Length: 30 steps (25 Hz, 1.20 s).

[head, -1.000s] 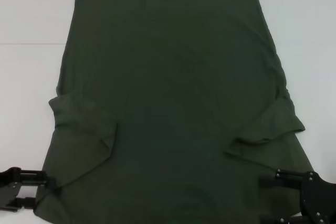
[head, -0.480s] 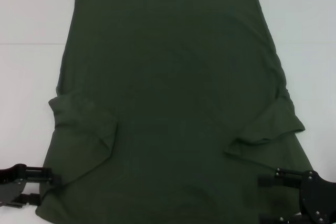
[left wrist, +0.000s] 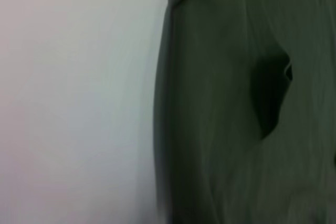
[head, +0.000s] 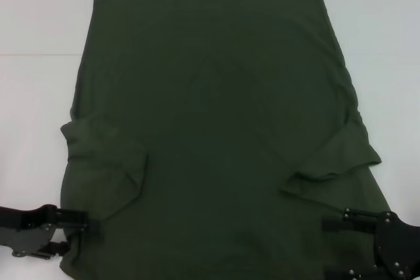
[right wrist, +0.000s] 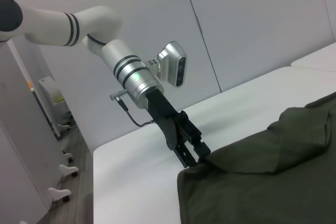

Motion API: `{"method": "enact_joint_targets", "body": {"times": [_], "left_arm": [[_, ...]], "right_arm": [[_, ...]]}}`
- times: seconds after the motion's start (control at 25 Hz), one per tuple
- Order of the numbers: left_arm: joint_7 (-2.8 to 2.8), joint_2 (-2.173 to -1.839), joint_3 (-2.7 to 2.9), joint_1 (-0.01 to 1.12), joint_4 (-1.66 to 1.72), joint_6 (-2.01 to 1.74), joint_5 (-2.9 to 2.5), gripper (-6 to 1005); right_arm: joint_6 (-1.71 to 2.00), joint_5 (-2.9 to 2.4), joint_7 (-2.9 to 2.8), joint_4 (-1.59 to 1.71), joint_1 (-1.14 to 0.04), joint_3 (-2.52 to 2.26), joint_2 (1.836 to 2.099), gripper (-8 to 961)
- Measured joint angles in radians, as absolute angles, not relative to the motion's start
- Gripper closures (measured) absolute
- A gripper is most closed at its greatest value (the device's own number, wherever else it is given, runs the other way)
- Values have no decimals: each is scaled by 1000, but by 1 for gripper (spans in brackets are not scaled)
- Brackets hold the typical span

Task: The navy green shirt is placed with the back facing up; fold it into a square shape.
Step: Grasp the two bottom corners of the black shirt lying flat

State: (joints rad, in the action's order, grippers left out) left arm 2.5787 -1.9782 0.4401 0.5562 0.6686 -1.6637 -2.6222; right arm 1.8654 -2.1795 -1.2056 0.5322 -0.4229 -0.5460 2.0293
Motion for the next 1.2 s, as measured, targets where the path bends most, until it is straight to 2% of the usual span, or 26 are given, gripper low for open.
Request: {"method": "enact_joint_targets", "body": {"times": [0.32,0.64,1.0,1.2], "left_arm": [[2583,-1981,463,561,687,-1662,-2624,173],[2611,-1970,506,554,750,-1666,-2660,173],[2665,-1975,593,551,811,-1670,-2672,174],[2664,-1990,595,559,810,-1677,-2672,175]], "right_arm": [[1865,-2177,-1207,534,-425,-546,2029,28],[1865,-2175,-1205,533,-425,-545,2029,29],[1865,-2174,-1201,533,-421,-545,2029,29],[1865,-2173,-1201,532,-419,-545,2029,29]]}}
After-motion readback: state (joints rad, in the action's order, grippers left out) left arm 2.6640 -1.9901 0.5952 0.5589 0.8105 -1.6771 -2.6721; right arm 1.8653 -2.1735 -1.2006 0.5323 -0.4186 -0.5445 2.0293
